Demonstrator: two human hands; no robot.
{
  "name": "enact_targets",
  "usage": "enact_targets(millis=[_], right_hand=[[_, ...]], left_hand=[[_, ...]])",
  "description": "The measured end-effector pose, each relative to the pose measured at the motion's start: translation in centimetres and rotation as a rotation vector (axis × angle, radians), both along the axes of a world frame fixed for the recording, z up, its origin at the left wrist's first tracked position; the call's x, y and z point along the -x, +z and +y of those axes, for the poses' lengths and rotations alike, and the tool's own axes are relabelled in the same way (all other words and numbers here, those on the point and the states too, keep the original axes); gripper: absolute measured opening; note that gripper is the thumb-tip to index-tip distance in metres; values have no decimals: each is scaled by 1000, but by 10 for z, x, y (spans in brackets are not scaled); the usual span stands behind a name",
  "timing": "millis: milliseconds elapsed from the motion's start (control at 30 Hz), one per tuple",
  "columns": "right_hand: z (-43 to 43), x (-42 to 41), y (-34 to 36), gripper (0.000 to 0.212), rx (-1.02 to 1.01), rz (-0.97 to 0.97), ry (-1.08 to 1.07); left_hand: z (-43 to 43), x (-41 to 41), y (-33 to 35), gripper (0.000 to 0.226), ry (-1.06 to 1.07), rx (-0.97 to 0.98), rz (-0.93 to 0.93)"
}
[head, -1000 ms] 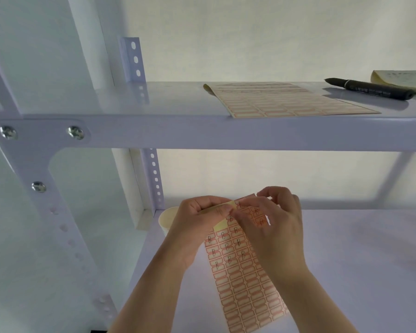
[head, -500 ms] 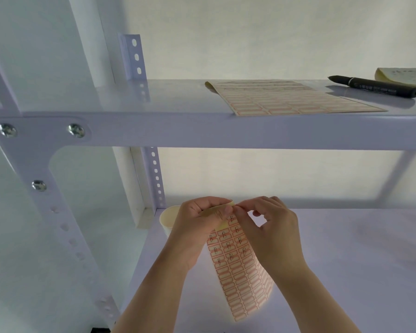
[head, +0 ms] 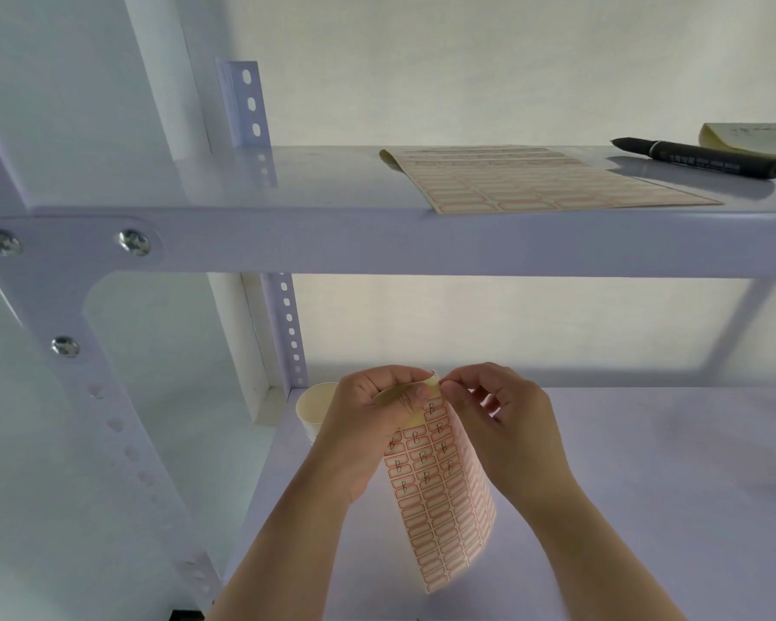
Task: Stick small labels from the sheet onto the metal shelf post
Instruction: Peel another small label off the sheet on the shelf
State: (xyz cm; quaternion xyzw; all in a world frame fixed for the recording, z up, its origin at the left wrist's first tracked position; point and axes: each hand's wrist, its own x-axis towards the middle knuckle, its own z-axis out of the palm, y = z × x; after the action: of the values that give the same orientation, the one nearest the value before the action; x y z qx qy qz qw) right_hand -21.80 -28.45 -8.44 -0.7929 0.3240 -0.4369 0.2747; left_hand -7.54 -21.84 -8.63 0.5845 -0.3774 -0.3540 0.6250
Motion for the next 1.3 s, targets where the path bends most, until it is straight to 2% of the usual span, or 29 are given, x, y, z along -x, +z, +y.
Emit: enact_targets(millis=[500, 733, 1067, 1300], right_hand=[[-2, -3, -1, 21, 133, 32, -40], [-8, 1, -3, 16, 38, 24, -70], [-19, 9, -16, 13, -50, 49, -174], [-23, 15, -29, 14, -171, 54, -195]], left_hand=[[2, -1, 4, 16, 12, -26, -19], [-5, -3, 1, 14, 64, -80, -51], [-28, -5, -14, 11, 83, -197, -205], [-38, 0, -30, 12, 72, -268, -214]])
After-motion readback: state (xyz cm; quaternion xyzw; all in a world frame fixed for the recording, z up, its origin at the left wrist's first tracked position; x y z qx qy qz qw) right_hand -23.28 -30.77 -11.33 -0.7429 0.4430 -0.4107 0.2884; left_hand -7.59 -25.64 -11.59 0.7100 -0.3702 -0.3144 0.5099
